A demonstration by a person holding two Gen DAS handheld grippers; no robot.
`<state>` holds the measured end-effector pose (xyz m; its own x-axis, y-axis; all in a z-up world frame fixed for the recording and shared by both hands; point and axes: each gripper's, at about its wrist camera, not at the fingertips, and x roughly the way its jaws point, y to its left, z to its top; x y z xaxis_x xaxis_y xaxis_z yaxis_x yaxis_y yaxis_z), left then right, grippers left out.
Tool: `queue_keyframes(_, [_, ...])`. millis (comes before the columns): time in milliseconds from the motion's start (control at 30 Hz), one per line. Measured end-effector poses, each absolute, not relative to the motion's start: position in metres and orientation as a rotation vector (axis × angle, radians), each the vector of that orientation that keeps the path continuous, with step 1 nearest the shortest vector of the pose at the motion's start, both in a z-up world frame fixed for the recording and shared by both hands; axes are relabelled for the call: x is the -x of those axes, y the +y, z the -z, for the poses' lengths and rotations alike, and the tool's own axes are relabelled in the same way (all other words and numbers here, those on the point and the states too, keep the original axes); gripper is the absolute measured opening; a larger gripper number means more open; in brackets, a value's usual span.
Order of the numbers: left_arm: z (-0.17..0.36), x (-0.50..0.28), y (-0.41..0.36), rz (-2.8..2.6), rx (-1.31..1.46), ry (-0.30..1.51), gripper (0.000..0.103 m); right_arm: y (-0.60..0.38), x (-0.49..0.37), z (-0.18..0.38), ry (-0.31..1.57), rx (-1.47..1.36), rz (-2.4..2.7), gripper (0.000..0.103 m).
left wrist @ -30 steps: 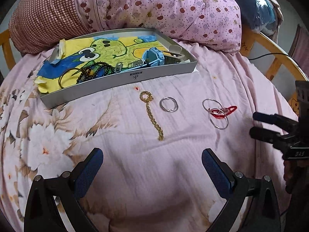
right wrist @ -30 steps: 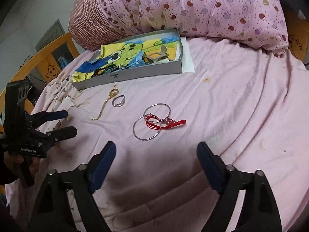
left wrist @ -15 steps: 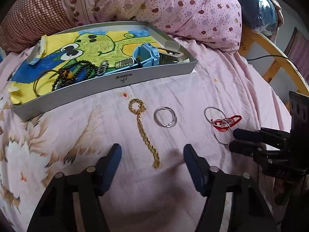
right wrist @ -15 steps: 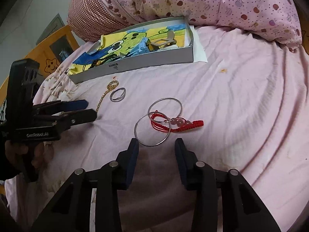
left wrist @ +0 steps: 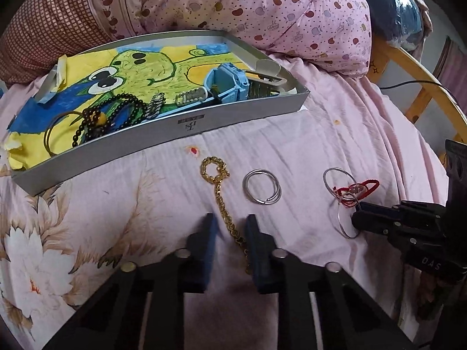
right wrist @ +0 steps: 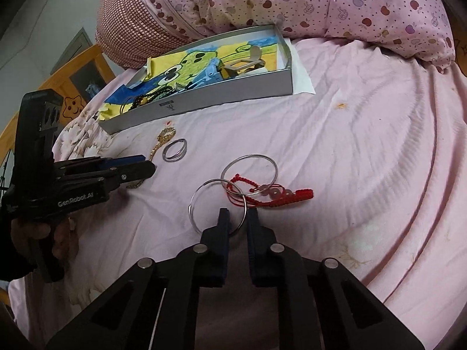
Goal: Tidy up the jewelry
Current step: 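Grasp the gold chain with the left tool while the right tool grasps two large silver rings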
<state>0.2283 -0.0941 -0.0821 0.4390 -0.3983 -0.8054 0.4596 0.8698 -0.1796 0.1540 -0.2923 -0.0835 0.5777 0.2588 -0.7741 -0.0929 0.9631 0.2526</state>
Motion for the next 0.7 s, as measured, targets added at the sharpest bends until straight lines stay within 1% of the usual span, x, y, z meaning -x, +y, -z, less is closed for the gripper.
queue_keyframes(67, [0.083, -0.227, -0.093, 0.536, -0.064, 0.983, 0.009, -0.290, -0.154, 0.083, 0.935, -0.188, -0.220, 0.006])
queue_keyframes(133, [0.083, -0.225, -0.093, 0.534, -0.072, 0.982, 0.007, -0.287, -0.154, 0.083, 0.936, -0.180, -0.232, 0.004])
queue_keyframes(400, [0.079, -0.214, -0.089, 0.527, -0.049, 1.015, 0.004, -0.276, -0.150, 0.081, 0.940, -0.159, -0.295, 0.003])
queue_keyframes(700, [0.075, -0.184, -0.085, 0.571, -0.017, 1.058, 0.004, -0.272, -0.144, 0.073, 0.928, -0.147, -0.327, 0.003])
